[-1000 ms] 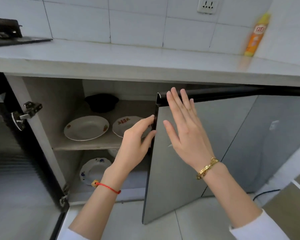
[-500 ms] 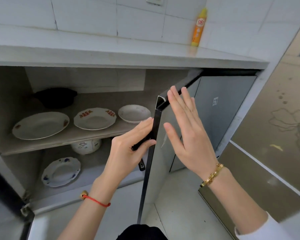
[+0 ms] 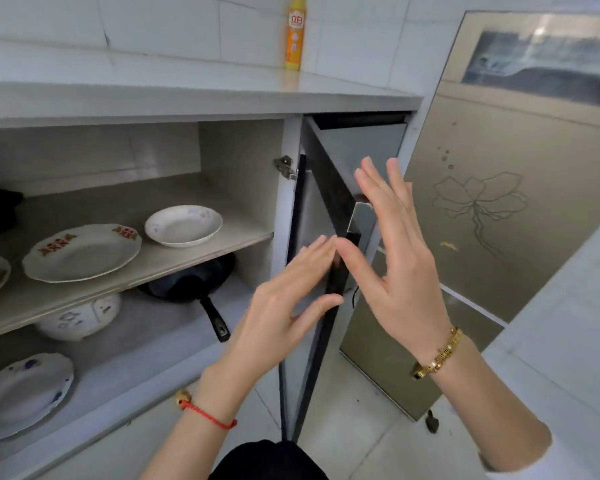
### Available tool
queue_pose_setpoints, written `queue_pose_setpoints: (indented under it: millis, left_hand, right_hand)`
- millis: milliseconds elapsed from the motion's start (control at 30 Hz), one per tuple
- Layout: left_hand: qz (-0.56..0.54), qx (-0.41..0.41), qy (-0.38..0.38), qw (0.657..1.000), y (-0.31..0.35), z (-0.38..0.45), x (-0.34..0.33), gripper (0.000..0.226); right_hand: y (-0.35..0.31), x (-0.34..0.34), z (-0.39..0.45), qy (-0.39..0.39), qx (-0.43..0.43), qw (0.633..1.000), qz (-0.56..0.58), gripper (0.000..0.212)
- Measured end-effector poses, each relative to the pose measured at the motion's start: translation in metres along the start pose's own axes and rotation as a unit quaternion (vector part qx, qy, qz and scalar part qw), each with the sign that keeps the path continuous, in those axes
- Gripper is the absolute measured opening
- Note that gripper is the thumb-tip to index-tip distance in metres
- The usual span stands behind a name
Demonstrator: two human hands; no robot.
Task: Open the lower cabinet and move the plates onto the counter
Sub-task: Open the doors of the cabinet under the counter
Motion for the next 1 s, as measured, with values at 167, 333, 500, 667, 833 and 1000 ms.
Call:
queue_pose_setpoints:
  millis: [167, 333, 500, 667, 833, 1000]
  left_hand:
    - [0.023, -0.009, -0.017, 1.0, 0.013, 0.018, -0.041, 0.06]
    - [0.093, 0.018, -0.002, 0.996, 0.014, 0.036, -0.081, 0.071]
    - [0.119, 0.096, -0.019, 0.988, 0.009, 0.057, -0.13, 0.086]
    - [0.142, 0.12, -0.04, 0.982, 0.009, 0.074, -0.167, 0.086]
    - [0.127, 0.131, -0.077, 0.98, -0.001, 0.09, -0.197, 0.084]
    - [0.115, 0.119, -0.109, 0.98, -0.015, 0.098, -0.217, 0.084]
  right_hand:
    - [0.033, 0.032, -0.012, 0.009, -0.036, 0.997, -0.071, 0.059]
    - [0.069, 0.059, -0.021, 0.002, -0.08, 0.987, -0.139, 0.062]
    - [0.106, 0.082, -0.026, -0.015, -0.1, 0.97, -0.221, 0.063]
    - [0.146, 0.093, -0.028, -0.021, -0.124, 0.955, -0.268, 0.062]
    - [0.181, 0.104, -0.024, -0.037, -0.143, 0.937, -0.316, 0.064]
    - [0.209, 0.11, -0.02, -0.057, -0.159, 0.914, -0.368, 0.066]
Point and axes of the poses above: each hand's wrist, its own z-axis towards the middle knuckle, its own x-axis out of the back of the hand, y = z × x, the point moved 9 cm from there along z, towards the middle knuckle
